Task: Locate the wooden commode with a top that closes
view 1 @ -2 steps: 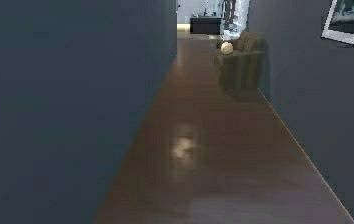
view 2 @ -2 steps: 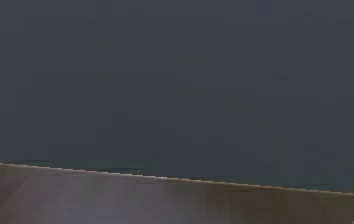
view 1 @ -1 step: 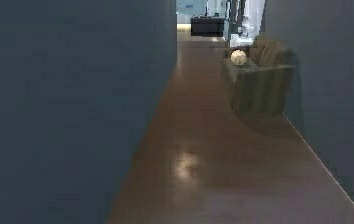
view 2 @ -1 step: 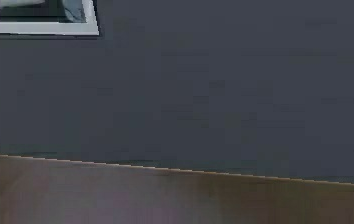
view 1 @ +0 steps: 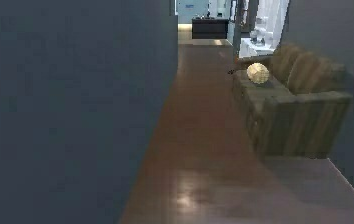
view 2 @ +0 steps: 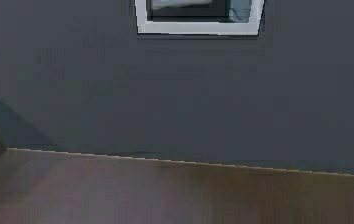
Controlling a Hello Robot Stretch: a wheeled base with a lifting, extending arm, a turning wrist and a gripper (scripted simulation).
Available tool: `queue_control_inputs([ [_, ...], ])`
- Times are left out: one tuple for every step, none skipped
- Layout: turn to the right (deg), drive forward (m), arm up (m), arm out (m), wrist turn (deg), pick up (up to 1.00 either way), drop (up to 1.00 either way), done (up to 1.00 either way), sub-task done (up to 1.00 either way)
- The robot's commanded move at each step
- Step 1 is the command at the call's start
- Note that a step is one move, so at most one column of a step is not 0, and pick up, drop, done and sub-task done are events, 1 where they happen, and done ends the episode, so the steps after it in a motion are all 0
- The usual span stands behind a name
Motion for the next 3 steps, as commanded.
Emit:
queue_control_inputs([
  [0.0,1.00,0.00,0.00,0.0,0.00,0.00,0.00,0.00],
  [6.0,0.00,0.00,0.00,0.0,0.00,0.00,0.00,0.00],
  [0.0,0.60,0.00,0.00,0.0,0.00,0.00,0.00,0.00],
])
